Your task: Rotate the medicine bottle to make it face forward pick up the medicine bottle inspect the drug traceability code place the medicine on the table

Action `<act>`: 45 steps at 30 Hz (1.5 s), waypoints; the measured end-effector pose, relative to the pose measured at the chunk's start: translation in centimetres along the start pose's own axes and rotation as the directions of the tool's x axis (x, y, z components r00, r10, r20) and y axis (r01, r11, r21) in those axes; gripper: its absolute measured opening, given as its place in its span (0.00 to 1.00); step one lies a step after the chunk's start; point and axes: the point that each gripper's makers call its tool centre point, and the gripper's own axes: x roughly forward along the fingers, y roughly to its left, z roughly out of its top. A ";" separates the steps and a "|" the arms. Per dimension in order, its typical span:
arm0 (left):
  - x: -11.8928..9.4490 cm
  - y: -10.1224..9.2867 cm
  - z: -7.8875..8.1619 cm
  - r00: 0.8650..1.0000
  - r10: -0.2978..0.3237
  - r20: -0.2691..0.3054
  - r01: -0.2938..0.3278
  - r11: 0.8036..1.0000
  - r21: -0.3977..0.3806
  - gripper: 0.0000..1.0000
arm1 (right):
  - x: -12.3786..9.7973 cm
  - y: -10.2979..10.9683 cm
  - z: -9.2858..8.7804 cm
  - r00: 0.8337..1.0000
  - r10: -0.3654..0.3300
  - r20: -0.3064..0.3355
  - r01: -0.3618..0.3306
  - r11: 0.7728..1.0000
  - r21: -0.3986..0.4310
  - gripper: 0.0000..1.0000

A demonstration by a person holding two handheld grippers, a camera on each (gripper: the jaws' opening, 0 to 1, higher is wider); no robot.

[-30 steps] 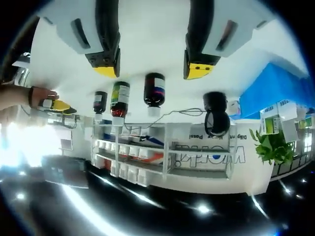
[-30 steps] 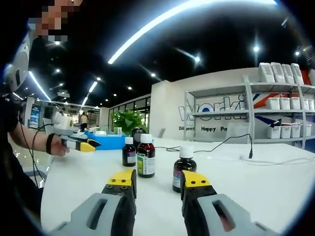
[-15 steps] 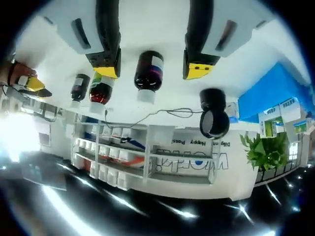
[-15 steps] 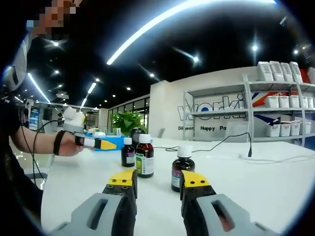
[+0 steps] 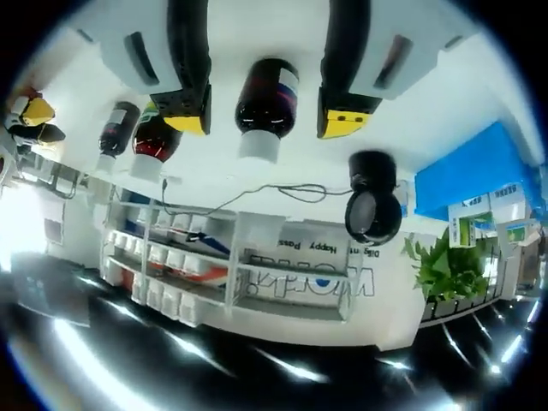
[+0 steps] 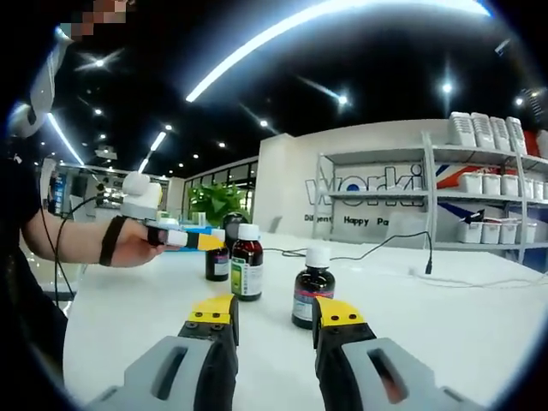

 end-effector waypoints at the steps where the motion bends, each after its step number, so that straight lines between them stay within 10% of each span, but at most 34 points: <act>1: 0.3 -0.2 -0.1 1.000 0.002 0.001 -0.002 1.000 -0.003 0.42 | 0.0 0.0 0.0 1.000 -0.002 -0.002 0.002 1.000 -0.002 0.30; 23: 0.6 0.7 -1.2 0.994 0.110 0.001 -0.110 0.991 0.074 0.25 | 0.1 0.2 -0.2 1.000 0.015 -0.008 -0.015 1.000 -0.006 0.28; 35: 1.2 1.2 -1.2 0.993 -0.116 -0.012 0.116 0.990 0.083 0.24 | 0.2 0.1 -0.3 1.000 0.005 -0.016 -0.005 1.000 -0.011 0.27; 45: 1.7 -0.1 -1.3 0.938 -0.341 -0.061 0.346 0.928 0.139 0.24 | 0.2 0.0 -0.5 1.000 -0.002 -0.024 0.002 1.000 -0.020 0.27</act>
